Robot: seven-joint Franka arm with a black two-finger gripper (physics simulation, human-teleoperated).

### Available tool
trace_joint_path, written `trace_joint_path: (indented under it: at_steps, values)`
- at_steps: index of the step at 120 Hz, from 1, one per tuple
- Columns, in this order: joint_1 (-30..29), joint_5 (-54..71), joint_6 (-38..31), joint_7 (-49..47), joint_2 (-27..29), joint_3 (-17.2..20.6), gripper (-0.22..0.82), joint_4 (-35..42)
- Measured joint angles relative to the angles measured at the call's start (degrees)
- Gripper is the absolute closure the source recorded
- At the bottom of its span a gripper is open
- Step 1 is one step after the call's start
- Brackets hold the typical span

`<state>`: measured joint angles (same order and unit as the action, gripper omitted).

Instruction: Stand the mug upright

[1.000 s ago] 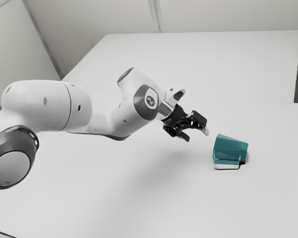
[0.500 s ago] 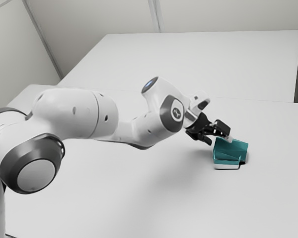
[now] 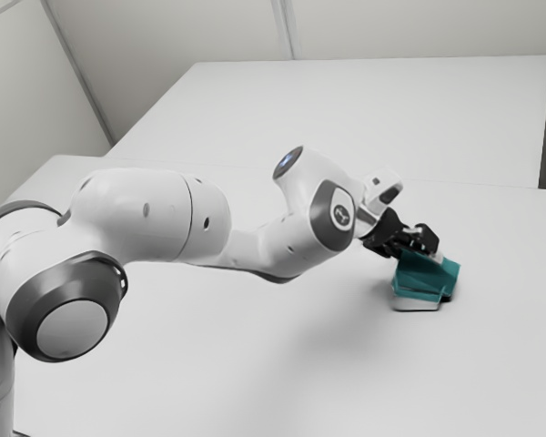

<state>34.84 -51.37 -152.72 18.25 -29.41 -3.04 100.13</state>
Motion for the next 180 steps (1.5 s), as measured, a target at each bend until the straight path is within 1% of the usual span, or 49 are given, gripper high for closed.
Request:
trace_joint_path:
  at_steps: [23, 39, 52, 80, 84, 92, 99, 105, 117, 125, 137, 150, 164, 180]
  values:
    - [0.5, 0.0, -0.8, -0.3, -1.2, 0.5, 0.48, -3.2]
    - [0.9, 0.0, -1.0, -1.4, -1.6, 0.9, 0.62, -3.8]
    - [1.0, 0.1, -1.3, -2.4, -1.5, 1.1, 0.7, -4.0]
    - [1.1, 0.8, -1.7, -4.7, -0.6, 1.1, 0.75, -4.6]
    - [1.1, 0.8, -1.5, -5.1, 0.3, 1.0, 0.76, -3.7]
    - [0.3, 1.4, -0.6, -5.7, 4.0, 0.7, 0.77, 0.8]
    - [-1.8, 4.3, 1.4, -6.2, 7.1, 0.1, 0.77, 3.6]
    - [-3.3, 8.6, 4.1, -6.6, 9.7, -1.6, 0.77, 4.9]
    - [-8.3, 21.1, 11.5, -8.1, 15.0, -3.2, 0.78, 5.7]
    - [-12.2, 29.0, 16.6, -9.3, 16.7, -3.7, 0.78, 5.8]
    - [-18.2, 38.7, 23.3, -10.8, 17.5, -4.0, 0.78, 5.8]
    - [-22.1, 46.8, 28.7, -12.3, 17.6, -4.3, 0.78, 5.6]
    - [-23.2, 52.1, 32.7, -13.5, 16.8, -5.4, 0.78, 4.6]
    - [-24.9, 54.8, 35.4, -14.5, 15.8, -6.8, 0.78, 4.0]
